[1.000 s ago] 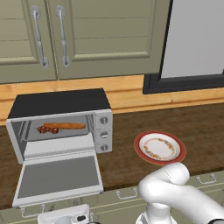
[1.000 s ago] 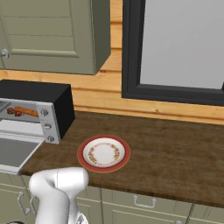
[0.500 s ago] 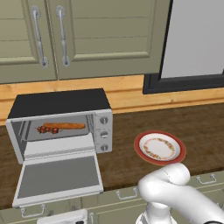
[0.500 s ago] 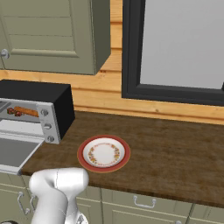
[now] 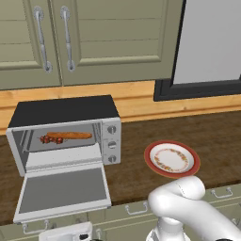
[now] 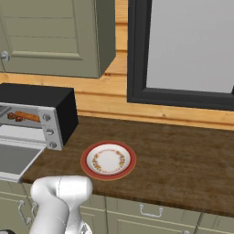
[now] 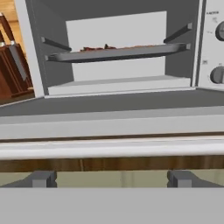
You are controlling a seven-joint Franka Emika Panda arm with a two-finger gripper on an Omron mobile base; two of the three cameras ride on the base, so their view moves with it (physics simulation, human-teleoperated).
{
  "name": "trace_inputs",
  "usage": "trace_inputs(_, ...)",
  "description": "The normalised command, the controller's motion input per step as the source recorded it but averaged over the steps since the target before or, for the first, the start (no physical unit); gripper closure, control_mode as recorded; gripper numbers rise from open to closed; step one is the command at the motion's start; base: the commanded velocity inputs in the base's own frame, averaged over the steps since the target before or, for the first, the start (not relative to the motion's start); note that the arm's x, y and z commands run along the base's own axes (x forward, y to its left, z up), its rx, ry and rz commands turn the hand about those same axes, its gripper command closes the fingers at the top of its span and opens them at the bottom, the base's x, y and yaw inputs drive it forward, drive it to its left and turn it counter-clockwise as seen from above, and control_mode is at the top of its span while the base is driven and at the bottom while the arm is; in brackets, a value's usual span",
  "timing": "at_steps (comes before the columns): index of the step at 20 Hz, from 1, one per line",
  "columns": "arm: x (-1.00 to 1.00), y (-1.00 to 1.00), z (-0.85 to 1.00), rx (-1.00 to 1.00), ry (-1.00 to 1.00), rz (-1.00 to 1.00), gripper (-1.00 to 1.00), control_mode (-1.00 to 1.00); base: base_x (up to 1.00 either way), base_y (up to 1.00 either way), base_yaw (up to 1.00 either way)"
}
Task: Pick up the kebab skewer and baguette bread, and place them inside the toaster oven. Close the toaster oven door and start by setting the timer.
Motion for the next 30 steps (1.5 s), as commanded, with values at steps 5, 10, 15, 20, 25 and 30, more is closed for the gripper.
trace_inputs(5,0.13,0.0,-0.14,0.0,0.0,0.0,-1.0,-1.0,0.0,0.0,0.0)
trace_inputs(10,0.08,0.0,-0.16,0.0,-0.02,0.0,-1.0,-1.0,0.0,0.0,0.0)
trace_inputs(15,0.13,0.0,0.0,0.0,-0.04,0.0,-1.0,-1.0,0.0,0.0,0.0)
trace_inputs(20,0.22,0.0,0.0,0.0,0.0,0.0,-1.0,-1.0,0.0,0.0,0.0)
trace_inputs(25,0.23,0.0,0.0,0.0,0.0,0.0,-1.0,-1.0,0.0,0.0,0.0)
trace_inputs(30,0.07,0.0,0.01,0.0,-0.03,0.0,-1.0,-1.0,0.0,0.0,0.0)
